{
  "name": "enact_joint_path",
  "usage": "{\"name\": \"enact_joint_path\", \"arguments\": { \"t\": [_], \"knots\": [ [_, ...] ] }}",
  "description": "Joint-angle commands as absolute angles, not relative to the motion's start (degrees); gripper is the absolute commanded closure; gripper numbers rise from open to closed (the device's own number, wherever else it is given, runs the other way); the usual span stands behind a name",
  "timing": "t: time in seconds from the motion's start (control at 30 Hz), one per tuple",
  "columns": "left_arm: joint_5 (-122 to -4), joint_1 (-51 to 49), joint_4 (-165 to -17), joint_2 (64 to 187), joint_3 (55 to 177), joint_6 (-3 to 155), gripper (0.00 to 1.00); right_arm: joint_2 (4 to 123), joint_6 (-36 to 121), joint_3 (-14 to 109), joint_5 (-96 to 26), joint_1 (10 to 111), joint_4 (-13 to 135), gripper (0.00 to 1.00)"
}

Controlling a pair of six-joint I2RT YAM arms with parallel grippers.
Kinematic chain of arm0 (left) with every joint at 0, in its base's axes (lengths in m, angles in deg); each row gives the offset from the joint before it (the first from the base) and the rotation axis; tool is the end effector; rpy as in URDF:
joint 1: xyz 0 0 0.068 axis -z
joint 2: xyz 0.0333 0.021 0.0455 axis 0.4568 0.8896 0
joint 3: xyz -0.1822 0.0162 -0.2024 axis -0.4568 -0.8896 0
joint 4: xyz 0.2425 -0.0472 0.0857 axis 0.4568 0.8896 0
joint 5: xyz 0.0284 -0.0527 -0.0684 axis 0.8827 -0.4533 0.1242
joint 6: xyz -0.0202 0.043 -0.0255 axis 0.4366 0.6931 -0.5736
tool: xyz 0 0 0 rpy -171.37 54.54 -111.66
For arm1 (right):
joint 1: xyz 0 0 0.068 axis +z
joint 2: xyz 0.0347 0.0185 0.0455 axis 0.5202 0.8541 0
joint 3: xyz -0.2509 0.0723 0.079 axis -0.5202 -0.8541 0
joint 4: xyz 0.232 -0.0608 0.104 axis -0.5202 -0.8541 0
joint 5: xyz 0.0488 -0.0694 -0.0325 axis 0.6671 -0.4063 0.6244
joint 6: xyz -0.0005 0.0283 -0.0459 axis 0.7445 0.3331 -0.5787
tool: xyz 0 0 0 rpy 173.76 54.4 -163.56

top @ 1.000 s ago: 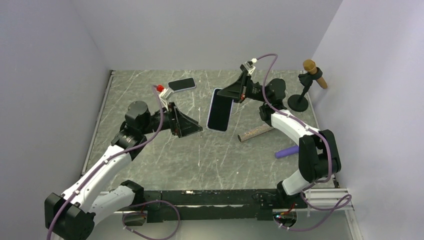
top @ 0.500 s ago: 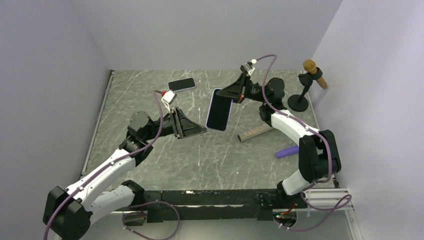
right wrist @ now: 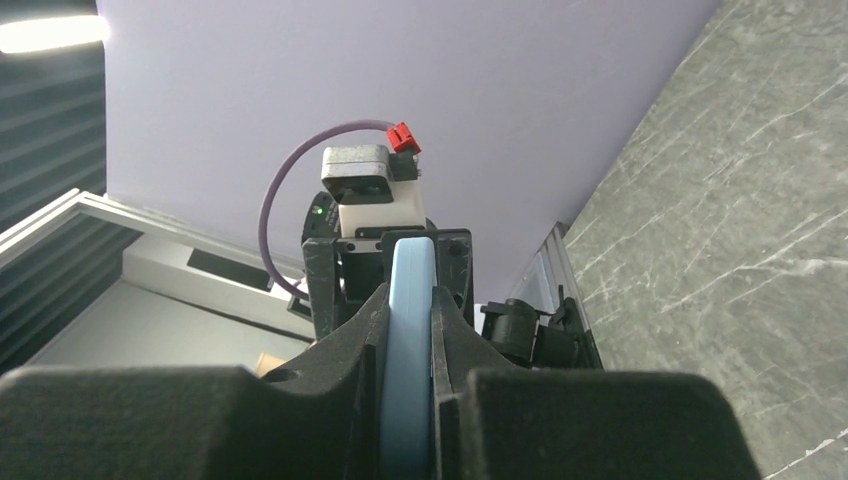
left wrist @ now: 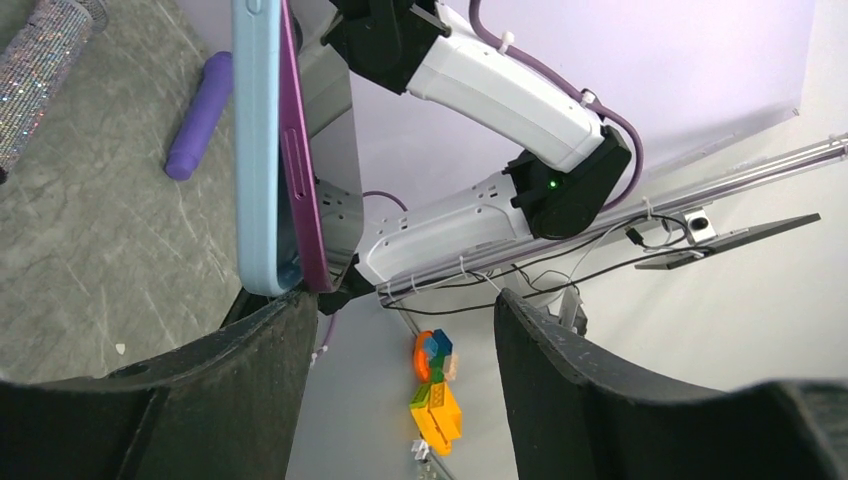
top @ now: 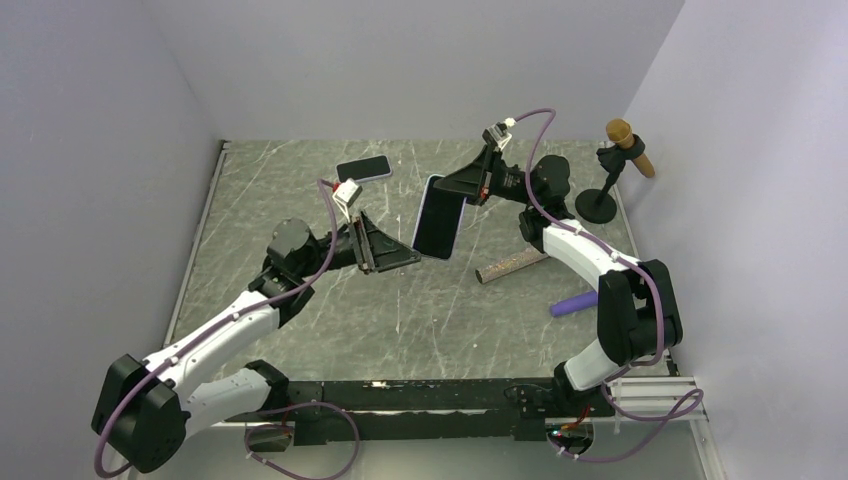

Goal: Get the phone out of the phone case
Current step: Remove the phone case from the phone.

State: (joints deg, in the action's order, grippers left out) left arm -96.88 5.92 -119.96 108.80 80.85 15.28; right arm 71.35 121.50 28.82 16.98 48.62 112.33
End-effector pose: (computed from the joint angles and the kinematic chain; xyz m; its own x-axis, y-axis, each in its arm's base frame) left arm 0.1811 -0.1467 0.3196 -0.8727 -0.2727 -0.4051 0.4219 -0.0032 -0.9067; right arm 0.3170 0.1305 0.3279 -0.9062 0.2533 -0.3386 -0.3675 -0.0760 0.9269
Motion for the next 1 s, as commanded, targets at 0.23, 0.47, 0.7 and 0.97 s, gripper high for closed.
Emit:
{"name": "enact_joint_path", "arguments": {
  "t": [0.23, 0.47, 0.7, 0.97],
  "knots": [
    [-94.4, 6.2, -122.1, 113.5, 85.9, 18.0, 0.32, 67.6, 120.6, 29.4, 16.6, 50.2, 113.3, 1.0],
    [-95.7, 6.2, -118.8, 118.7, 93.1, 22.3, 0.42, 65.9, 111.7, 28.3, 15.5, 53.9, 105.0, 1.0],
    [-96.7, 6.2, -121.0, 120.9, 93.2, 21.1, 0.74, 65.1, 107.7, 29.4, 14.8, 54.8, 100.4, 1.0],
    [-92.5, 6.0, -114.3, 116.5, 95.4, 25.2, 1.0, 63.9, 105.4, 29.4, 14.8, 54.5, 97.5, 0.41]
  ]
}}
